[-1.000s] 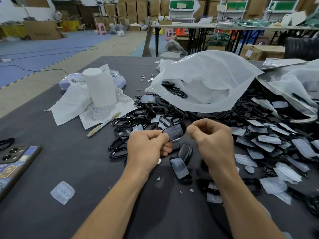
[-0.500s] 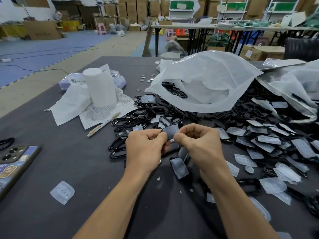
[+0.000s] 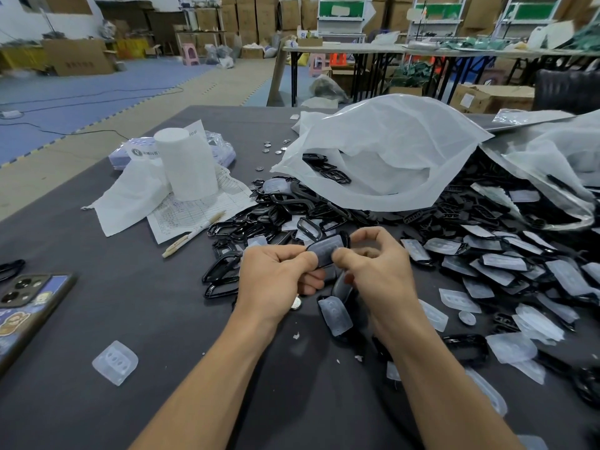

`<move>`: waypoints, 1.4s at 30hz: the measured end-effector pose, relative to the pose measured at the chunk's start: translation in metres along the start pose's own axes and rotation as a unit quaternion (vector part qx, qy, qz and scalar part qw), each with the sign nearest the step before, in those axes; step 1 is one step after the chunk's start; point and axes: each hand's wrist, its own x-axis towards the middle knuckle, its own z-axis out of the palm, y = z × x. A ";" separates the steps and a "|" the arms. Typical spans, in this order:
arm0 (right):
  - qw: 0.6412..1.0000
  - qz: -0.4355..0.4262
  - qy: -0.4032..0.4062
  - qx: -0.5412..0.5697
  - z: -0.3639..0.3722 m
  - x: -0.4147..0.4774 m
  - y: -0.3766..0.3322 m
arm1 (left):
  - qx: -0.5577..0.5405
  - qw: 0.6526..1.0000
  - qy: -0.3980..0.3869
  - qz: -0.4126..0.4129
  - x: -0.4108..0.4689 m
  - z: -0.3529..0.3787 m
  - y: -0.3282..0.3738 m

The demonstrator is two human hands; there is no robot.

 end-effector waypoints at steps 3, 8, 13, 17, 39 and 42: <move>0.994 0.016 -0.079 0.069 -0.002 0.002 0.000 | 0.013 1.000 -0.008 -0.003 -0.001 0.001 -0.001; 0.997 -0.018 -0.068 0.042 -0.001 0.004 0.004 | 0.019 1.000 -0.011 0.006 -0.002 0.001 0.000; 0.999 -0.026 -0.033 0.020 0.001 0.006 0.008 | 0.028 0.999 -0.015 0.009 -0.004 0.002 0.000; 0.999 -0.027 -0.026 0.032 0.003 0.006 0.007 | 0.025 0.999 -0.027 0.009 -0.004 0.001 0.001; 0.997 -0.048 -0.041 0.037 -0.001 0.006 0.005 | -0.004 0.997 -0.080 -0.011 -0.004 0.002 -0.001; 0.997 -0.057 -0.054 0.020 0.000 0.005 0.006 | -0.008 0.999 -0.047 -0.015 -0.002 0.002 -0.002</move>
